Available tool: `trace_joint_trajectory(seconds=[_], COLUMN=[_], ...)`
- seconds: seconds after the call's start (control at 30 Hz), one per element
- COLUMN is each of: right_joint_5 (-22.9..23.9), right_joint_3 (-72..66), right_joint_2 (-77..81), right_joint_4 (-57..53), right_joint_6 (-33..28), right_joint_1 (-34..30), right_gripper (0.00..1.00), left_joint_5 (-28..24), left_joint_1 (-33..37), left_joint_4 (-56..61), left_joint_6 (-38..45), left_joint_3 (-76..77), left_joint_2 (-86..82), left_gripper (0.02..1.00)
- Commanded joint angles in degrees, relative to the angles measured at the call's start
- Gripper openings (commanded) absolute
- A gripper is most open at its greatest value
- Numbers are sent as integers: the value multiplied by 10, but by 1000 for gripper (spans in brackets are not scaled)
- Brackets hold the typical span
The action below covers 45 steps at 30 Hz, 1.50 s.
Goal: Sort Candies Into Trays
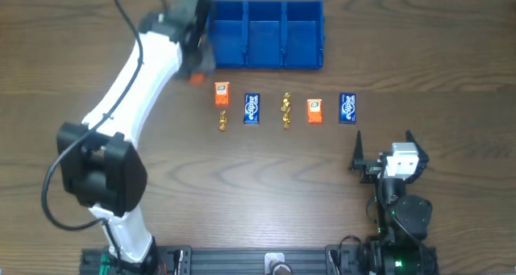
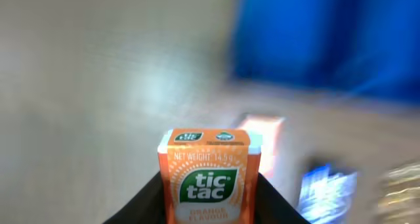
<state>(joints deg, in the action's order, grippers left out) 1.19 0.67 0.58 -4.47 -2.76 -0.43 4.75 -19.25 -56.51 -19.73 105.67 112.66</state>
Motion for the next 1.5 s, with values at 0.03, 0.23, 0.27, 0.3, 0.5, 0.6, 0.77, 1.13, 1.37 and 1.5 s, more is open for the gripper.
trace_joint_trajectory(seconds=[0.03, 0.23, 0.27, 0.3, 0.5, 0.6, 0.77, 1.13, 1.37, 1.5], right_joint_5=[-3, -3, -3, -3, -3, -3, -3, -3, -3, -3], right_joint_3=[-2, -2, -2, -2, -2, -2, -2, -2, -2, -2], right_joint_2=[-4, -4, -4, -4, -4, -4, -4, -4, -4, -4], right_joint_4=[-2, -2, -2, -2, -2, -2, -2, -2, -2, -2], right_joint_6=[-5, -5, -5, -5, -5, -5, -5, -5, -5, -5], right_joint_1=[-2, -2, -2, -2, -2, -2, -2, -2, -2, -2], right_gripper=[1000, 1000, 1000, 1000, 1000, 1000, 1000, 1000, 1000, 1000], left_joint_5=[33, 26, 23, 20, -3, -3, -3, -17, -23, -17], left_joint_1=[-18, -18, -18, -17, -14, -11, -9, 5, -22, -50], left_joint_4=[-56, -123, -123, -122, -96, -94, -90, -88, -116, -54], left_joint_6=[-17, -10, -10, -10, 4, 11, 28, 45, 38, 18], left_joint_3=[251, 429, 429, 429, 429, 429, 429, 429, 407, 230], left_joint_2=[79, 209, 215, 226, 289, 305, 312, 307, 218, 79], left_gripper=[218, 218, 218, 218, 218, 220, 237, 910, 923, 925])
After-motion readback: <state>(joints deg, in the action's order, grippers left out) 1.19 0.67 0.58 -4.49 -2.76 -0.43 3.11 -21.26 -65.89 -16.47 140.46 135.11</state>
